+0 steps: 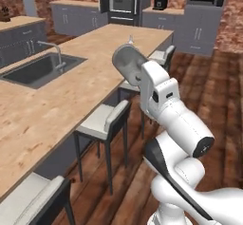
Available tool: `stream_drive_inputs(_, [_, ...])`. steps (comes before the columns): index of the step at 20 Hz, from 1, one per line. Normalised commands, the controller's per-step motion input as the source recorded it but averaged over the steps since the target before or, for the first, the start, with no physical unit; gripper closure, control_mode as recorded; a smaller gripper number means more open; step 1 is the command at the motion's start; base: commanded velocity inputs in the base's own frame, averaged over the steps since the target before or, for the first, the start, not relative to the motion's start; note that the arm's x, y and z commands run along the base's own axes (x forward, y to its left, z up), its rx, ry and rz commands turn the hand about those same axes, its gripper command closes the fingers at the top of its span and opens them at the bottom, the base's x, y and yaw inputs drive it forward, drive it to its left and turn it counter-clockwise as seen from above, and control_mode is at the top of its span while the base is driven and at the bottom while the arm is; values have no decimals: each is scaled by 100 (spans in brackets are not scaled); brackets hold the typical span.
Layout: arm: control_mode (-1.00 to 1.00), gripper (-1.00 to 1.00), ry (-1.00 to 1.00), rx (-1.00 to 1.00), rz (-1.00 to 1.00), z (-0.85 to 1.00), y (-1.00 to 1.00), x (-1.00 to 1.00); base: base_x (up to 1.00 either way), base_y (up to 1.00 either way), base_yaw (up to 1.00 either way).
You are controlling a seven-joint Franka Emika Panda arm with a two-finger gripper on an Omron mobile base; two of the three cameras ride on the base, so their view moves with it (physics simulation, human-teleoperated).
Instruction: There is a bowl on the dining counter. Grab a lemon wedge from the fridge and place it in the bowl. Then get the liquor bottle and glass cup from the cabinet and place them next to the bowl.
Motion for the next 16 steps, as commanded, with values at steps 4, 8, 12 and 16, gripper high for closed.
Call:
stream_drive_inputs(4, [100, 100, 0, 0, 0, 0, 0, 0, 67, -83, 34])
stream_drive_inputs(8, [100, 100, 0, 0, 0, 0, 0, 0, 60, -87, 31])
stream_drive_inputs(12, [100, 100, 0, 0, 0, 0, 0, 0, 59, -82, 29])
stream_drive_inputs(16, [100, 100, 0, 0, 0, 0, 0, 0, 56, -80, 27])
